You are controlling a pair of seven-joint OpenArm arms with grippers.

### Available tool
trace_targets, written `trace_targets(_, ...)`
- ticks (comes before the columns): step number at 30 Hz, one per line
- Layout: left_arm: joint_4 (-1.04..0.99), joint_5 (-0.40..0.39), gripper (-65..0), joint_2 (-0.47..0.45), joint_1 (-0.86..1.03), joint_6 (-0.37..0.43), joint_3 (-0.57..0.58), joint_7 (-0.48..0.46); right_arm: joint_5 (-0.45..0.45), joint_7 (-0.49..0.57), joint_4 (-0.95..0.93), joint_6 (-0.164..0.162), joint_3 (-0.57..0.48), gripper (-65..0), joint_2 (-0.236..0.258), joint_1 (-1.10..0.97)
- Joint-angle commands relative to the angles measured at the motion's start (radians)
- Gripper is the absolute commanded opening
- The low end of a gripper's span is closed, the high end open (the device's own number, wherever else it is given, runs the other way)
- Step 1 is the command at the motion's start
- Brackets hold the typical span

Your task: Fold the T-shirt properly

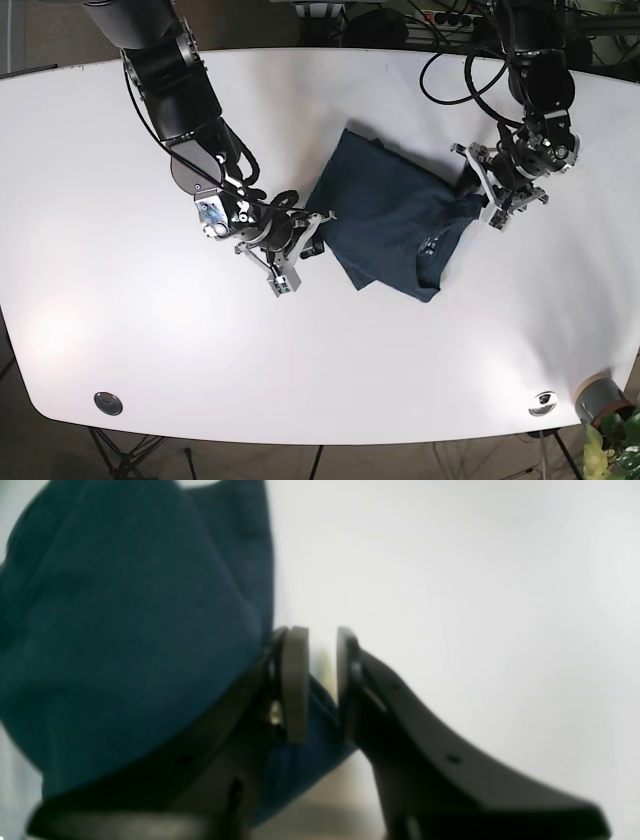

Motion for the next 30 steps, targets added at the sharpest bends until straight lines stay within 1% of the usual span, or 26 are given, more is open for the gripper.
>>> trace_targets(1, -0.021, -0.009, -37.6, -0.008, -0.065, -0.001, 0.018, -0.010, 0.008, 0.016, 0.035, 0.004, 0.007, -56.8, 0.018, -0.004)
trace_targets(4, -0.075, -0.009, -37.6, -0.013, -0.119, -0.001, 0.073, -0.010, 0.011, 0.016, 0.087, 0.004, 0.007, -56.8, 0.044, -0.043)
trace_targets(8, -0.156, -0.009, -37.6, -0.024, -0.191, -0.001, 0.107, -0.013, 0.010, 0.014, 0.171, 0.001, 0.008, -56.8, 0.067, -0.103)
trace_targets(10, -0.230, -0.009, -37.6, -0.024, -0.243, -0.001, 0.128, -0.018, 0.008, 0.013, 0.212, -0.002, 0.008, -56.8, 0.075, -0.136)
trace_targets(12, -0.286, -0.009, -37.6, -0.024, -0.288, -0.001, 0.159, -0.042, 0.008, 0.013, 0.236, -0.003, 0.008, -56.8, 0.075, -0.159)
trace_targets(16, -0.405, -0.009, -37.6, -0.024, -0.371, -0.001, 0.247, -0.131, 0.008, 0.011, 0.294, -0.003, 0.008, -56.8, 0.075, -0.222)
trace_targets(19, -0.463, -0.009, -37.6, -0.022, -0.415, -0.001, 0.266, -0.161, 0.008, 0.011, 0.331, -0.005, 0.008, -56.8, 0.074, -0.264)
trace_targets(23, -0.507, -0.009, -37.6, -0.021, -0.483, -0.001, 0.266, -0.170, 0.013, 0.011, 0.346, -0.005, 0.002, -56.8, 0.061, -0.290)
trace_targets(25, -0.512, -0.009, -37.6, -0.025, -0.514, -0.001, 0.266, -0.164, 0.013, 0.011, 0.364, -0.005, 0.004, -56.8, 0.034, -0.308)
trace_targets(27, -0.512, -0.009, -37.6, -0.034, -0.533, -0.001, 0.265, -0.164, 0.008, 0.011, 0.377, -0.005, 0.008, -56.8, 0.023, -0.322)
trace_targets(30, -0.506, -0.009, -37.6, -0.076, -0.556, -0.001, 0.265, -0.164, 0.016, 0.011, 0.398, -0.005, 0.010, -56.8, 0.026, -0.324)
